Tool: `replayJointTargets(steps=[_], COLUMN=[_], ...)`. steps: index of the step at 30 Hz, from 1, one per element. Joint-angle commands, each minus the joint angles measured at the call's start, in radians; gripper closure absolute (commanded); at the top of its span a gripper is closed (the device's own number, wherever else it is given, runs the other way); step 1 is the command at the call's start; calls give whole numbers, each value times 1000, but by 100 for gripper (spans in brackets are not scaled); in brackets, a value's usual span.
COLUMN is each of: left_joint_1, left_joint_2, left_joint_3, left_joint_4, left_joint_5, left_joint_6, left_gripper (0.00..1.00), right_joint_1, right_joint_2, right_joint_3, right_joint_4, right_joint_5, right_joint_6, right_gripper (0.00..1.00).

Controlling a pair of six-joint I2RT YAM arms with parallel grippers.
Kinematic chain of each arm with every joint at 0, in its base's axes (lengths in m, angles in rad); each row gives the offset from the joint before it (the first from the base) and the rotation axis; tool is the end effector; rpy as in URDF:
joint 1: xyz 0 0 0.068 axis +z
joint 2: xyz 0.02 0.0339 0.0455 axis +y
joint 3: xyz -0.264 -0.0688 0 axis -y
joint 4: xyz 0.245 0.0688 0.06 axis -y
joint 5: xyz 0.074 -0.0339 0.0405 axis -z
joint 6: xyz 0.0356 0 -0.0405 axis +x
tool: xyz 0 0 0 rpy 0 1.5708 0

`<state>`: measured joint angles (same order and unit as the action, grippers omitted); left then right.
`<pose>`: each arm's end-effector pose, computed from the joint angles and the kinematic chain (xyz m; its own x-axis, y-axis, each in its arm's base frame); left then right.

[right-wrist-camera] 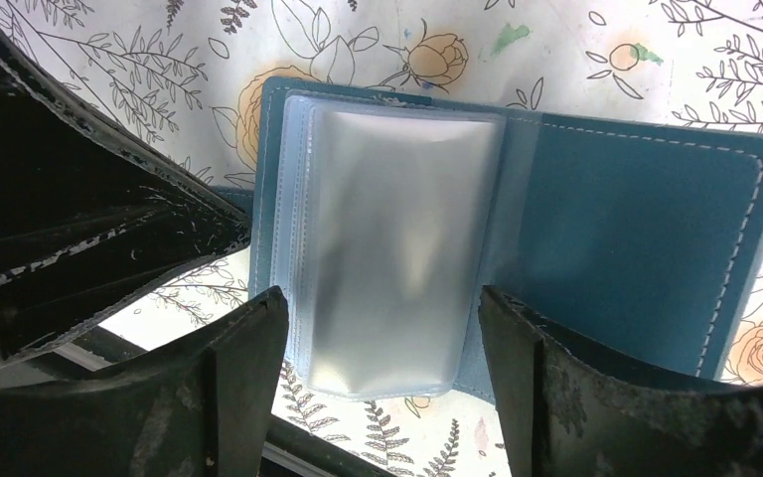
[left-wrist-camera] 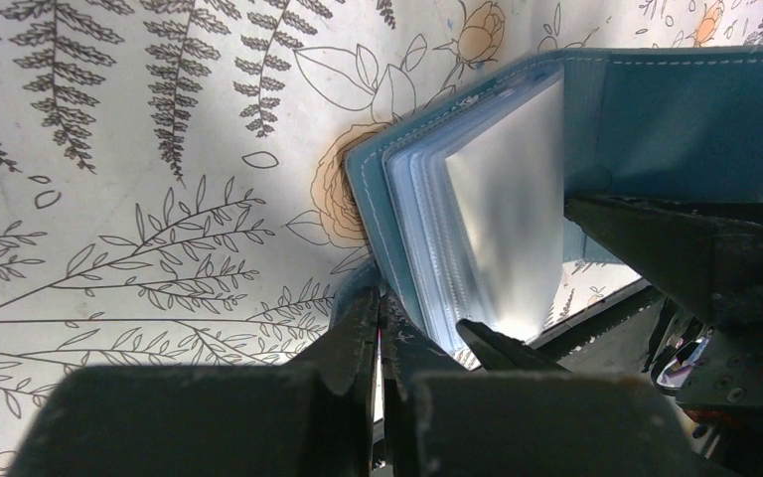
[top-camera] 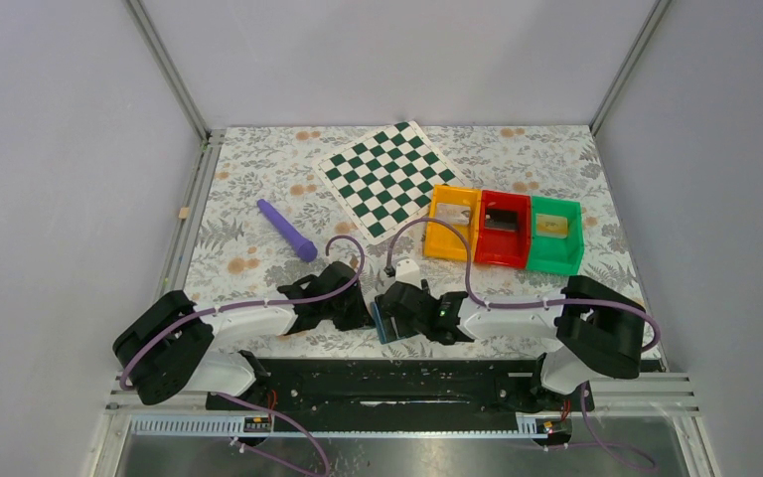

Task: Take the credit cards out of the card holder
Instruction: Open the card holder at the center of the board.

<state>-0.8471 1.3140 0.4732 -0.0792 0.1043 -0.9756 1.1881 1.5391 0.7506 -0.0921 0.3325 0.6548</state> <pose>0.1477 -0.1728 0.1392 -0.9471 -0.1719 -0.2711 0.0051 0.8364 -0.5481 0.1211 0.2697 0.1629 -0.7151 -0.2350 -0.6583 -0.4586 0.8685 0.1881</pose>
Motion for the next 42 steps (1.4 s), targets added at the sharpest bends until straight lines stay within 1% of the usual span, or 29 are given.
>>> replayJointTargets(steps=[1,5,8,12,15,24,28,32,37,39,40,42], left_joint_1=[-2,-2,-3,-2,-1,0,0,-1,0,0,0,0], left_joint_2=[-1,5,6,1,-1,-5,-9,-15,-23,-30,-32,-38], left_joint_3=[-21,-16,-16,-13,-10,-4,-1,6,21,31,38,47], left_joint_4=[-10,-21,-34,-56,-65,-99,-108,-119,-148,-167,-175,-183], left_joint_5=[-14,-17,-26,-41,-51,-80,-84,-88,-100,-129,-134,-137], left_joint_6=[0,2,5,11,11,11,10,11,19,24,27,32], left_gripper=[100,100,100,100,100,100,100,100,100,100,100,100], right_joint_1=[8,10,13,13,13,12,12,1,-48,-59,-62,-66], right_joint_2=[23,46,52,37,10,-61,-91,-122,-169,-186,-192,-197], right_joint_3=[27,24,20,9,-9,-67,-95,-128,-203,-231,-240,-246], right_joint_4=[0,0,-11,-26,-20,16,44,81,199,238,248,253], right_joint_5=[60,71,92,116,122,132,124,81,-20,-46,-55,-68], right_joint_6=[-24,-21,-17,-9,-2,28,45,65,107,115,117,122], right_gripper=[22,23,26,34,45,60,61,61,61,60,59,52])
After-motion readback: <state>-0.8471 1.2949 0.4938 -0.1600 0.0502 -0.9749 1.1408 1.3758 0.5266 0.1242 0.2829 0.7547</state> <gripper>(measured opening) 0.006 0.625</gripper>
